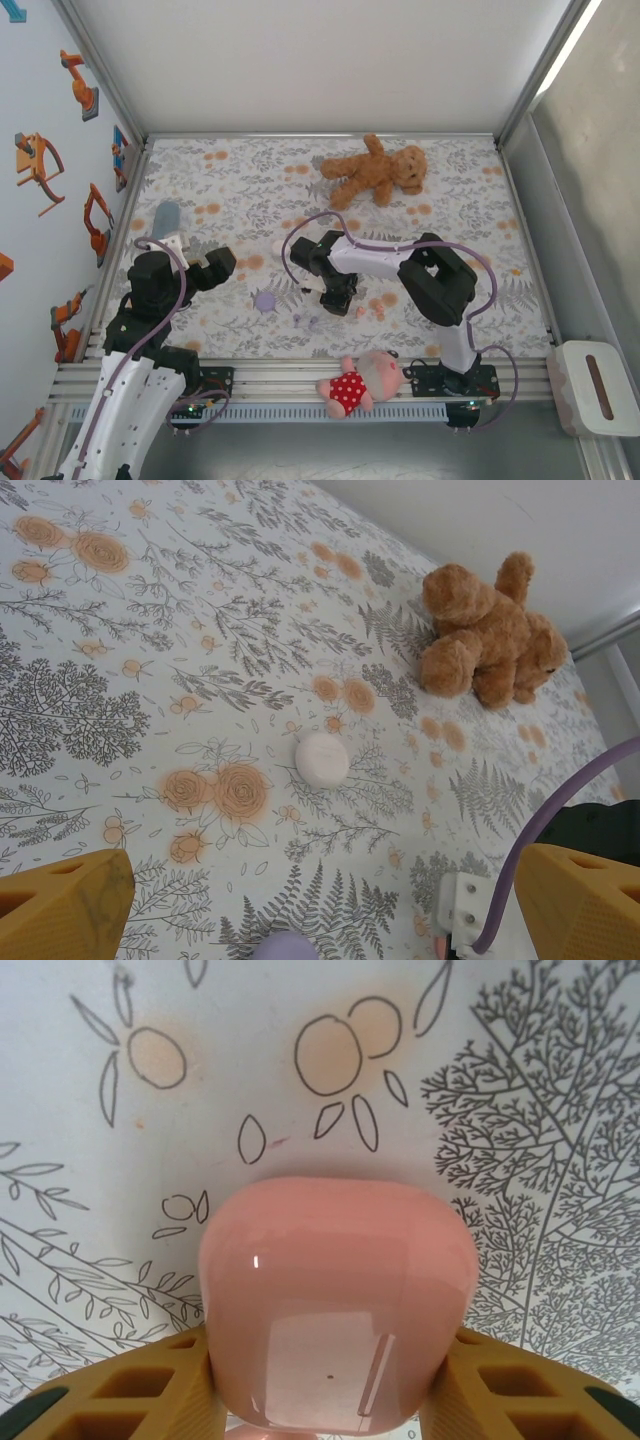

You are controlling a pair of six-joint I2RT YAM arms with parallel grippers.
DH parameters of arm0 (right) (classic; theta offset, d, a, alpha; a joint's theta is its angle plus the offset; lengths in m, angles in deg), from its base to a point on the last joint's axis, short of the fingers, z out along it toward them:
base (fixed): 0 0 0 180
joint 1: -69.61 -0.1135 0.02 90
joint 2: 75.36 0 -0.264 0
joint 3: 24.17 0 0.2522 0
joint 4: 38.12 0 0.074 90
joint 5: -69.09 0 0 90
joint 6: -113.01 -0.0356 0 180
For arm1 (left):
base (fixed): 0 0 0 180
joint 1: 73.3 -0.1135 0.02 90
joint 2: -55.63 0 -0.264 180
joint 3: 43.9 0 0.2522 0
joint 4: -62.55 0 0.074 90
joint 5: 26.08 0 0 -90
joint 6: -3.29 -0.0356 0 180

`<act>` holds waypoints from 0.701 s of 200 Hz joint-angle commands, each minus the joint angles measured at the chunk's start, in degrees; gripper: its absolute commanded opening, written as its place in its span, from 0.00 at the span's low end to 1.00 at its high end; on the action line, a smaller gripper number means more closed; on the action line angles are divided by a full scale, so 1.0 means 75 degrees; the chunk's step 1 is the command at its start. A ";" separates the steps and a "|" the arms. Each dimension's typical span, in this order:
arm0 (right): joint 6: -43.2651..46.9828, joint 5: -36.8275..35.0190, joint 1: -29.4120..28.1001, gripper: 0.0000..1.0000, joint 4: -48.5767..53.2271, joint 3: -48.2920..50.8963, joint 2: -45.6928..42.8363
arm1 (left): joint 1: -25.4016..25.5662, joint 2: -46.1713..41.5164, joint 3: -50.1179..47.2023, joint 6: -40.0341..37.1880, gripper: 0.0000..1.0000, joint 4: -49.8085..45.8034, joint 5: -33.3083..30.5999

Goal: Insert wireless bluetooth earbuds into charging case

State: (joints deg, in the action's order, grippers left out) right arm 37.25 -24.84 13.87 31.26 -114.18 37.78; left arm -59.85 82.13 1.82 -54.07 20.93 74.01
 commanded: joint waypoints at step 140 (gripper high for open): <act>0.0846 -0.0116 -0.0007 0.39 -0.2174 0.1004 -0.2601 | -0.0017 0.0067 0.0202 0.0031 1.00 0.0225 0.1664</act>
State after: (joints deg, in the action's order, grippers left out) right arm 40.53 -25.43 13.87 18.69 -107.88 23.33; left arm -59.85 82.11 1.82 -54.00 20.93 79.56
